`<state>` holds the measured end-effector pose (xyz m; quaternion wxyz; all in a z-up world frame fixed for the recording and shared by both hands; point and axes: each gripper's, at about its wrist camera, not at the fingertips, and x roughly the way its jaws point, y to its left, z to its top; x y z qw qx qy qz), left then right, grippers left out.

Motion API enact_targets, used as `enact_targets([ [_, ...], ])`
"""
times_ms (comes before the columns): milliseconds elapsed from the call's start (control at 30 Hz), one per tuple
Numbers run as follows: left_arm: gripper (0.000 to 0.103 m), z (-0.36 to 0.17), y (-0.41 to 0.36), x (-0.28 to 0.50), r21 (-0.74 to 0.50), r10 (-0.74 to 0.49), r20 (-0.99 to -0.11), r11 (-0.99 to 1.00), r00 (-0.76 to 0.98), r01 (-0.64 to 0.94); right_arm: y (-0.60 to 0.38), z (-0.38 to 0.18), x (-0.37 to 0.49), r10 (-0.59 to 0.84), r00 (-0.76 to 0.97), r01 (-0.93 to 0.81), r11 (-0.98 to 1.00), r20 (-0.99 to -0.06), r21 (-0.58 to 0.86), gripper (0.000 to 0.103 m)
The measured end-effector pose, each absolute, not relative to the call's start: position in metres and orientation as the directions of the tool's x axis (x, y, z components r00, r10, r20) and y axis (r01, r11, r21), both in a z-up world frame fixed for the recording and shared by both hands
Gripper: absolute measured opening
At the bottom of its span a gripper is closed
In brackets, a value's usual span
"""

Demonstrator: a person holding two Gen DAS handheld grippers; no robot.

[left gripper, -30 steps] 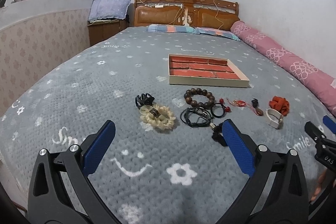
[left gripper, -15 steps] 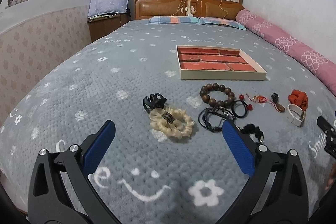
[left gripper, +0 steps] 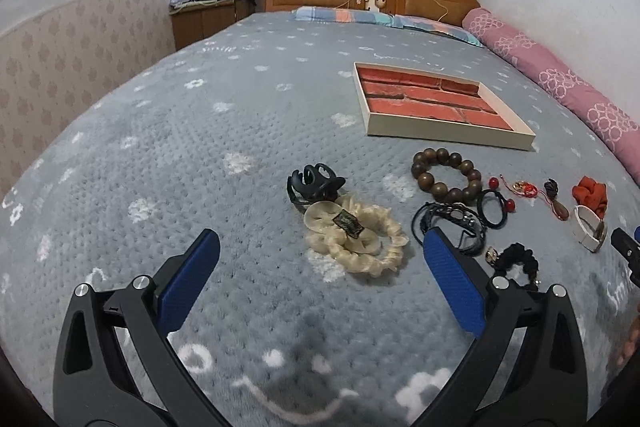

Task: Organize jewelry
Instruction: 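Reach the left tool to the black claw clip while the right tool reaches the red string charm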

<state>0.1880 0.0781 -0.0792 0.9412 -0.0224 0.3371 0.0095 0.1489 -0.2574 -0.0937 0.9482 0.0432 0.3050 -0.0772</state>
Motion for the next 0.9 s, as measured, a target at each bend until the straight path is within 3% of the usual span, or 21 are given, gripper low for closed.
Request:
enact_targets([
  [167,0.094,-0.086,0.079,0.198,-0.043,0.000,-0.651,0.998,0.759,-0.037,-0.254,-0.098,0.159,-0.098,0.791,0.155,0.987,-0.604,0.042,0.099],
  [500,0.094,-0.076,0.071,0.213,-0.036,0.000,-0.632,0.999,0.775,-0.030,-0.245,-0.095,0.186,-0.082,0.801,0.114,0.993,-0.594,0.017,0.098],
  [733,0.094,-0.077,0.072,0.235,-0.015,0.010,-0.629,1.000,0.778,-0.025,-0.245,-0.099,0.210,-0.055,0.786,0.081,0.997,-0.615,0.014,0.077],
  [900,0.094,-0.079,0.073,0.252,-0.003,0.015,-0.633,1.000,0.774,-0.022,-0.242,-0.107,0.229,-0.042,0.773,0.070,0.997,-0.633,0.019,0.072],
])
